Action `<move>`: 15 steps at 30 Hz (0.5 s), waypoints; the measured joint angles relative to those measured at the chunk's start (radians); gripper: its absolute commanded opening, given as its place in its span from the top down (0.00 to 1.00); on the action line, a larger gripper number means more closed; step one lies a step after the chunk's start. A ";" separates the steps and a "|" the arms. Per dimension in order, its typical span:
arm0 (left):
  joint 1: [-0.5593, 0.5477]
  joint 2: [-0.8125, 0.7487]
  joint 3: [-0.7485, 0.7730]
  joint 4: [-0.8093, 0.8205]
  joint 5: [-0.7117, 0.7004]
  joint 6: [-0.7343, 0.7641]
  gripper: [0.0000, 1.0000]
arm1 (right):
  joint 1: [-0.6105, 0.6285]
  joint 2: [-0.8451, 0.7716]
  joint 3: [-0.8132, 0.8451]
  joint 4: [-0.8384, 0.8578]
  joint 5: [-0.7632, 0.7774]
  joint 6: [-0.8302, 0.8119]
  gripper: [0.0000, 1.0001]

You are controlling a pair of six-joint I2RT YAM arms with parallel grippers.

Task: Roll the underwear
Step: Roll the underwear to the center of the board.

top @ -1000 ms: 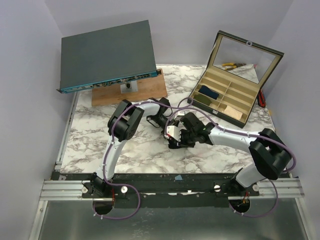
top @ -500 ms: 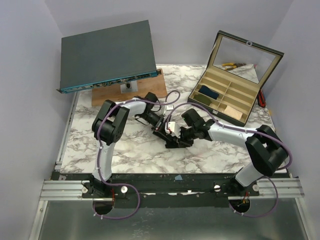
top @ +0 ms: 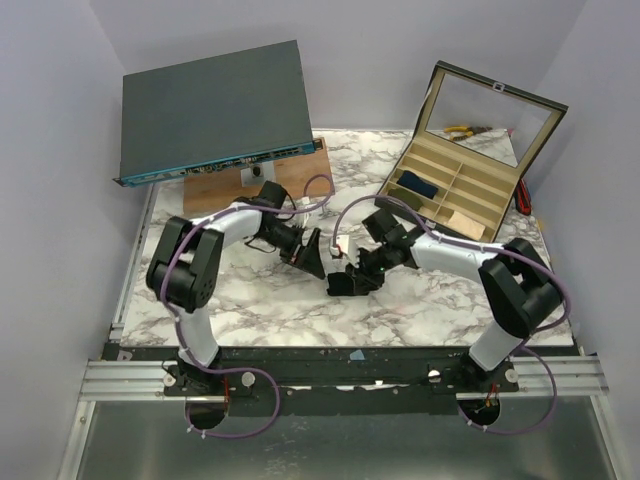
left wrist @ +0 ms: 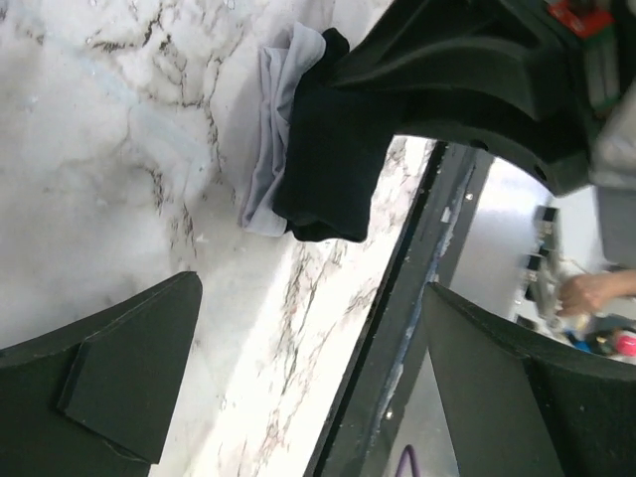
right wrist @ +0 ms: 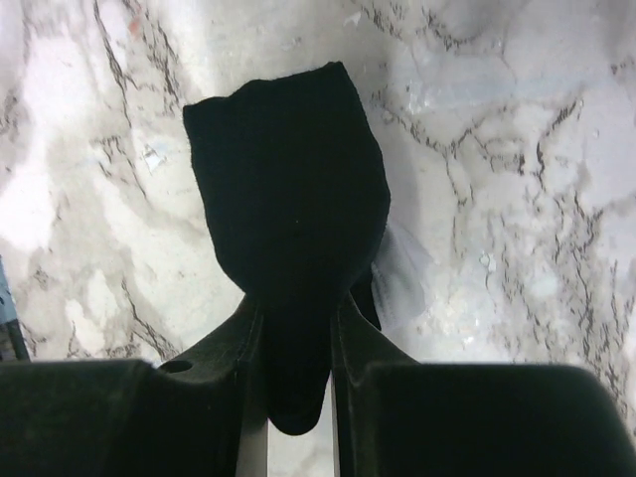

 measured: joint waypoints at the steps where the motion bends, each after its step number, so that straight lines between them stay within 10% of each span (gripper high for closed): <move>1: 0.002 -0.023 -0.018 0.013 -0.012 0.002 0.01 | -0.003 0.018 0.019 -0.013 -0.018 0.000 0.99; 15: -0.070 -0.452 -0.258 0.199 -0.294 0.048 0.04 | -0.069 0.209 0.209 -0.189 -0.207 -0.001 0.99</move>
